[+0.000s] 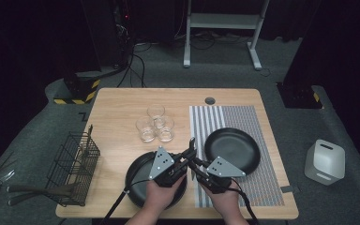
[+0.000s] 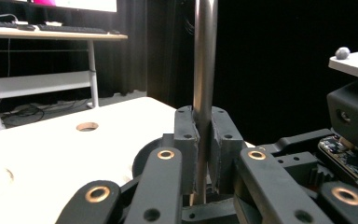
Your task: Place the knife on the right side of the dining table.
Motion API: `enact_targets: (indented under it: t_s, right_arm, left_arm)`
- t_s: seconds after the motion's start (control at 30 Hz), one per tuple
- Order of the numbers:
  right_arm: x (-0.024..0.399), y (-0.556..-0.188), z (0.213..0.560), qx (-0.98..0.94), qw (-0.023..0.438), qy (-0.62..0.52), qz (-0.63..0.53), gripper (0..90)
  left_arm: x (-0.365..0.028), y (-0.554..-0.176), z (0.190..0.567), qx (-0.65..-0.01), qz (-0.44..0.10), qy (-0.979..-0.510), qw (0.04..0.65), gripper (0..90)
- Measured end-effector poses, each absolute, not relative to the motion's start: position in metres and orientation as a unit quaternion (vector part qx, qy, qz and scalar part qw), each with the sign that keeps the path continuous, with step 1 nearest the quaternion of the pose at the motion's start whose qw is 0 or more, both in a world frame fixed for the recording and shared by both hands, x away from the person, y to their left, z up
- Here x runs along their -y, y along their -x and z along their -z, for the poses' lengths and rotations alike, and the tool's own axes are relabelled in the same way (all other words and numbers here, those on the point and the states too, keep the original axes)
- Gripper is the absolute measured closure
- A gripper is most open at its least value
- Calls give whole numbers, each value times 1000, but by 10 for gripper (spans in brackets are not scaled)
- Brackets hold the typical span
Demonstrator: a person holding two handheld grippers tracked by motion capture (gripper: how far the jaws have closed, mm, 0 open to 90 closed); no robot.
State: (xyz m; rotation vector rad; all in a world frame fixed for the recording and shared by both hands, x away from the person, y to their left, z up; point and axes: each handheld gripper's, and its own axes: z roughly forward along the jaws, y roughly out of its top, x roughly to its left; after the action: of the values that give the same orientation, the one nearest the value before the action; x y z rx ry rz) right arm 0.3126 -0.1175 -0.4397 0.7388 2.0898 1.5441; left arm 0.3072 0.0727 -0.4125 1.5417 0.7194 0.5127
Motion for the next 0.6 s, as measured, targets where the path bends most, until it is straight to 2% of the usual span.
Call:
enact_targets:
  t_s: [0.6]
  right_arm:
    - [133, -314, 431, -741, 210, -274, -576, 655]
  left_arm:
    - [-78, -320, 413, -330, -227, -659, 636, 834]
